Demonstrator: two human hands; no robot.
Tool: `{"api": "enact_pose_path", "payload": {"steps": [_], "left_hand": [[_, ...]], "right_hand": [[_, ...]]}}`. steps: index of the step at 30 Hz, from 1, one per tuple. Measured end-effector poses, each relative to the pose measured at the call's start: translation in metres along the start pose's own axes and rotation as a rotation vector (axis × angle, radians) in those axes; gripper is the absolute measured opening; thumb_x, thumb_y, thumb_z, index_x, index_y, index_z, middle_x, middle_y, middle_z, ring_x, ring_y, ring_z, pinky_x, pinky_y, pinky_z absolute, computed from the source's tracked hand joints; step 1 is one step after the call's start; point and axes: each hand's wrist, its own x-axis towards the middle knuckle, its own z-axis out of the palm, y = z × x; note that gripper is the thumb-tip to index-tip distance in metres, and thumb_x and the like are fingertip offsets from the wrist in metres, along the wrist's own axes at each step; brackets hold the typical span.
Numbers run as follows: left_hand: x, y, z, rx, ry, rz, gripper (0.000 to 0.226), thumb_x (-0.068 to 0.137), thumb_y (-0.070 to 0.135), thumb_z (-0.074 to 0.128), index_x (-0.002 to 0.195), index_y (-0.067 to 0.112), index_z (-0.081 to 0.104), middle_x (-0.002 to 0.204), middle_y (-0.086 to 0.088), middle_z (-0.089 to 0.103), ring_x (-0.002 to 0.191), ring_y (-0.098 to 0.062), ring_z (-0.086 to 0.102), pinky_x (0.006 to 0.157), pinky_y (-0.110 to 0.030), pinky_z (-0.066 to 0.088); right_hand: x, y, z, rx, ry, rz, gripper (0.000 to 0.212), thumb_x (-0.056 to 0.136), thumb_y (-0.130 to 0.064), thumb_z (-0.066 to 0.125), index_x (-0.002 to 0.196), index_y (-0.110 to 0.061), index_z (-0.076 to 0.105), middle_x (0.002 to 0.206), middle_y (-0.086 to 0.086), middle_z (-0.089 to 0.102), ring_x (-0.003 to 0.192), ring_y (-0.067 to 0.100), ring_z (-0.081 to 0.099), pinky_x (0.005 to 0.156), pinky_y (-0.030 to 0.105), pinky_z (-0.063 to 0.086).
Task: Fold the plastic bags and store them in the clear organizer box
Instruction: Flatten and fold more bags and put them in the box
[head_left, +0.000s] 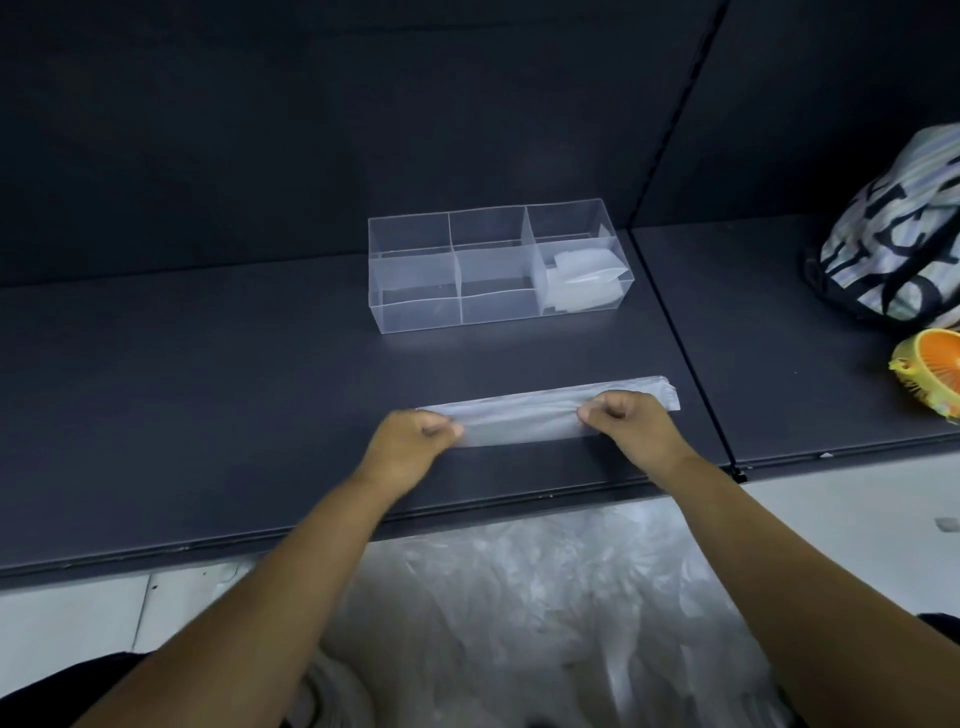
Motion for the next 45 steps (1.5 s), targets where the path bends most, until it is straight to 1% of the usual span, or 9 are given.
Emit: {"api": "enact_pose_path", "payload": {"steps": [8,13,17,22,24,26,29,33,45], "left_hand": [[0.013,-0.011,-0.019,-0.139,0.145,-0.337,0.02,0.085,0.027,0.07,0.075,0.01,0.071,0.064,-0.006,0.066,0.056,-0.014,0.061,0.067,-0.026,0.046],[-0.015,0.005,0.017,0.414,0.642,0.24,0.023,0.09,0.017,0.053,0.107,0.007,0.065,0.097,-0.014,0.064,0.089,-0.035,0.058,0.08,-0.041,0.046],[-0.027,0.001,0.06,0.657,0.215,0.464,0.054,0.1,0.039,0.034,0.145,0.01,0.036,0.152,-0.007,0.035,0.142,-0.029,0.028,0.118,-0.043,0.017],[-0.019,-0.027,0.072,0.904,0.067,0.269,0.077,0.083,0.064,-0.017,0.149,0.023,-0.017,0.158,0.002,-0.02,0.143,-0.02,-0.026,0.117,-0.043,-0.016],[-0.017,-0.028,0.073,0.922,0.061,0.261,0.075,0.083,0.065,-0.019,0.146,0.024,-0.023,0.157,0.002,-0.024,0.142,-0.021,-0.028,0.116,-0.045,-0.016],[-0.017,-0.028,0.073,0.921,0.067,0.269,0.073,0.084,0.064,-0.018,0.144,0.023,-0.026,0.155,0.002,-0.027,0.14,-0.022,-0.031,0.115,-0.044,-0.019],[-0.018,-0.029,0.073,0.897,0.069,0.29,0.071,0.085,0.06,-0.012,0.144,0.024,-0.024,0.156,0.001,-0.025,0.14,-0.021,-0.031,0.114,-0.042,-0.022],[-0.017,-0.028,0.073,0.906,0.086,0.29,0.075,0.085,0.063,-0.012,0.148,0.022,-0.012,0.158,0.0,-0.014,0.145,-0.023,-0.019,0.118,-0.045,-0.012],[-0.02,-0.019,0.069,0.914,0.072,0.306,0.079,0.094,0.061,-0.004,0.148,0.012,0.027,0.156,-0.009,0.026,0.144,-0.031,0.019,0.115,-0.054,0.023]], "right_hand": [[0.019,-0.007,0.015,-0.081,0.182,0.149,0.031,0.085,-0.026,0.069,0.066,-0.006,0.054,0.065,0.006,0.048,0.064,0.016,0.046,0.058,0.023,0.037],[0.024,-0.015,0.018,-0.196,0.188,0.207,0.035,0.086,-0.028,0.066,0.062,-0.004,0.057,0.065,0.011,0.052,0.066,0.023,0.051,0.062,0.028,0.038],[0.027,-0.018,0.02,-0.241,0.197,0.235,0.035,0.087,-0.027,0.064,0.068,0.001,0.061,0.068,0.013,0.054,0.067,0.023,0.051,0.061,0.027,0.037],[0.018,-0.028,0.026,-0.349,0.307,0.187,0.017,0.089,-0.023,0.062,0.081,-0.008,0.06,0.086,0.013,0.059,0.086,0.031,0.059,0.072,0.031,0.045],[0.003,-0.031,0.04,-0.51,0.505,-0.095,0.023,0.087,-0.016,0.062,0.109,-0.009,0.063,0.11,0.015,0.058,0.105,0.034,0.055,0.089,0.04,0.044],[-0.012,-0.03,0.064,-0.546,0.337,-0.44,0.037,0.09,-0.013,0.056,0.126,-0.009,0.058,0.13,0.015,0.053,0.122,0.032,0.048,0.105,0.039,0.036],[-0.026,-0.009,0.089,-0.665,-0.091,-0.51,0.049,0.103,-0.028,0.034,0.149,-0.013,0.028,0.159,0.005,0.02,0.148,0.015,0.008,0.12,0.029,0.0],[-0.014,0.026,0.052,-0.906,-0.072,-0.445,0.063,0.101,-0.047,0.023,0.153,-0.02,0.001,0.161,-0.004,-0.008,0.144,0.007,-0.018,0.114,0.026,-0.019],[0.039,0.035,-0.058,-0.712,0.288,-0.139,0.036,0.092,-0.028,0.059,0.126,-0.015,0.057,0.126,0.006,0.05,0.119,0.028,0.043,0.097,0.039,0.032]]}}
